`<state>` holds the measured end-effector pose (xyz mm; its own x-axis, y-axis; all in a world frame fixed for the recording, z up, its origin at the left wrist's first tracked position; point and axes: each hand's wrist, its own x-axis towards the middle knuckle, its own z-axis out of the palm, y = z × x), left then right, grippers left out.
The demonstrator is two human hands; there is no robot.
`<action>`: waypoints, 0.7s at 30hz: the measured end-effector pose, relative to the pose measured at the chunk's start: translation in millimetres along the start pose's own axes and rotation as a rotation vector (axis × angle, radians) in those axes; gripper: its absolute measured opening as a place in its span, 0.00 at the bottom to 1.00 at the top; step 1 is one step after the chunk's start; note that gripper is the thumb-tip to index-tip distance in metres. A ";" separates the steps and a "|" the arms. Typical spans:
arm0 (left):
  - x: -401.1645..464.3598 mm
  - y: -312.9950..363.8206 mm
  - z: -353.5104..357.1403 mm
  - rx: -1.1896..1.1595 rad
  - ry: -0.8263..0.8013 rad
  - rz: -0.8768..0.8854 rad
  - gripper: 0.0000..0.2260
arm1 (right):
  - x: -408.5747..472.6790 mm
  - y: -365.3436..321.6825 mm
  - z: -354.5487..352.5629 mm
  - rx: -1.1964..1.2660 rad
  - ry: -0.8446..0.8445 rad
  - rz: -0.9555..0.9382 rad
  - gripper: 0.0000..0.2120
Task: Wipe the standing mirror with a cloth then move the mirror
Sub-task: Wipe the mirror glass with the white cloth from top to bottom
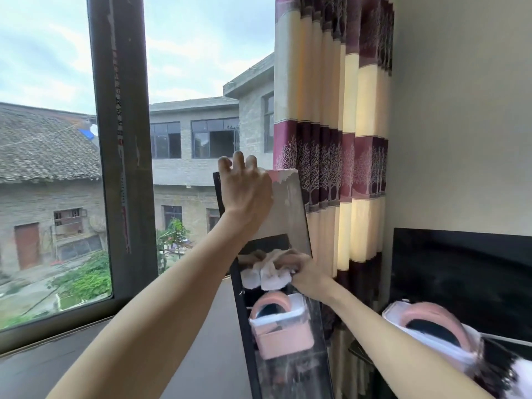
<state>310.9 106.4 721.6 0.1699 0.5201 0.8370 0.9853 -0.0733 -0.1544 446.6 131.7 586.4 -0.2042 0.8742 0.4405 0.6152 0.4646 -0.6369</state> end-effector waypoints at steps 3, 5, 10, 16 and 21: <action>-0.5 -1.4 0.8 0.007 0.020 0.049 0.12 | -16.1 11.4 -4.1 -0.126 -0.262 0.188 0.20; 0.7 -1.9 0.0 0.005 0.022 0.062 0.12 | -13.6 9.0 -10.6 -0.236 -0.327 0.279 0.19; -0.2 -3.2 -0.2 0.016 -0.005 0.096 0.12 | 7.3 -5.2 -44.0 -0.131 -0.085 0.313 0.15; 2.2 -6.1 1.7 0.026 0.007 0.088 0.12 | 46.6 -13.6 -62.7 -0.294 0.452 0.140 0.15; 7.0 3.2 2.0 0.102 -0.044 0.089 0.12 | 79.3 -28.8 -66.7 -0.216 0.638 0.086 0.12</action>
<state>315.2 111.5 725.8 0.2530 0.5528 0.7940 0.9590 -0.0348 -0.2813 463.4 178.3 681.8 0.3012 0.6216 0.7231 0.7612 0.3000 -0.5750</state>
